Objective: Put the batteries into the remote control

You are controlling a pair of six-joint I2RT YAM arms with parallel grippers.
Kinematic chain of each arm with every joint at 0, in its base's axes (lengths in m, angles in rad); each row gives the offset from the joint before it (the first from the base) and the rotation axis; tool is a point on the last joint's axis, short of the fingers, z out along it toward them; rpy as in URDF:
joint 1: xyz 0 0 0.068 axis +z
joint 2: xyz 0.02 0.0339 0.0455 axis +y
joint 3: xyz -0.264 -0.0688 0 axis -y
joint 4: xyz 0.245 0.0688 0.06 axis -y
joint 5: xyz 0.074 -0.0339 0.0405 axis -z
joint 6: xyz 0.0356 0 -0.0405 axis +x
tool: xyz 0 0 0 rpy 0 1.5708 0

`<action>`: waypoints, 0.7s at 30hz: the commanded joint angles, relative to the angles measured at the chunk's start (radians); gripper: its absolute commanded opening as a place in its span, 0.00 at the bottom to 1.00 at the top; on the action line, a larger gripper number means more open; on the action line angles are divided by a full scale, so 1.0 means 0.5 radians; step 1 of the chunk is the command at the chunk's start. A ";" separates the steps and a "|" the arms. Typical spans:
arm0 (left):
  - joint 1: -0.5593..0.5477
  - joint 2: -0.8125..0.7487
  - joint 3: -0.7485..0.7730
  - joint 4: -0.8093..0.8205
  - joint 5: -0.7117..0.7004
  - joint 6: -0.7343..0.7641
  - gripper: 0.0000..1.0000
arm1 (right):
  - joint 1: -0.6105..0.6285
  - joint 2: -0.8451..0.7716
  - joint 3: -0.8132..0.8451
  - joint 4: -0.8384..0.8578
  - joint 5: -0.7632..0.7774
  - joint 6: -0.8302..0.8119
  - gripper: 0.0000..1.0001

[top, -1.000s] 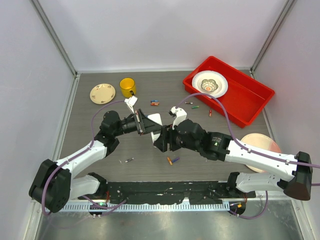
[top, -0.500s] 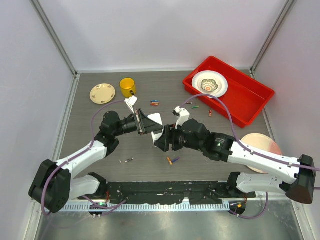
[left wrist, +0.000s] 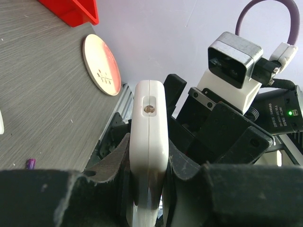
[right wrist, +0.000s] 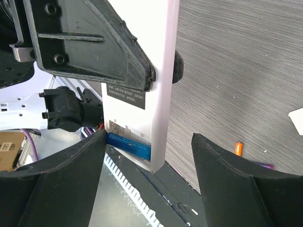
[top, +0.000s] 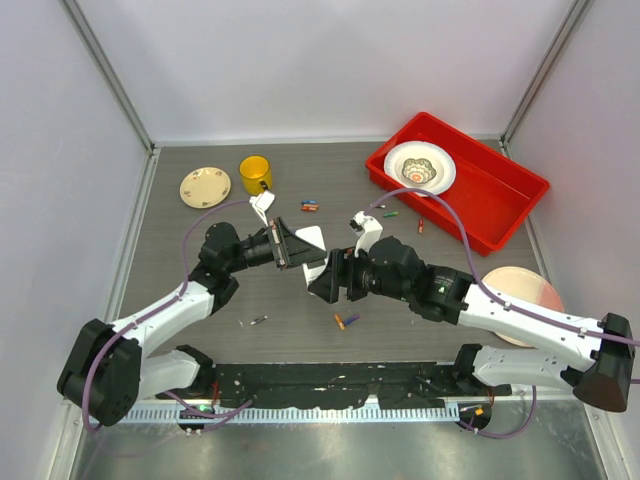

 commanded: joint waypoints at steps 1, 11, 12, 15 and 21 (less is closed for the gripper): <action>0.013 -0.064 0.033 0.222 -0.018 -0.067 0.00 | -0.001 -0.041 -0.050 -0.079 -0.108 -0.001 0.78; 0.010 -0.052 0.024 0.207 -0.018 -0.052 0.00 | -0.019 -0.072 -0.087 0.089 -0.199 0.073 0.84; 0.010 -0.052 0.021 0.207 -0.018 -0.055 0.00 | -0.025 -0.069 -0.093 0.099 -0.203 0.079 0.84; 0.010 -0.049 0.018 0.201 -0.022 -0.040 0.00 | -0.028 -0.078 -0.102 0.135 -0.221 0.101 0.84; 0.010 -0.024 -0.004 0.182 -0.049 -0.030 0.00 | -0.050 -0.090 -0.145 0.212 -0.264 0.162 0.84</action>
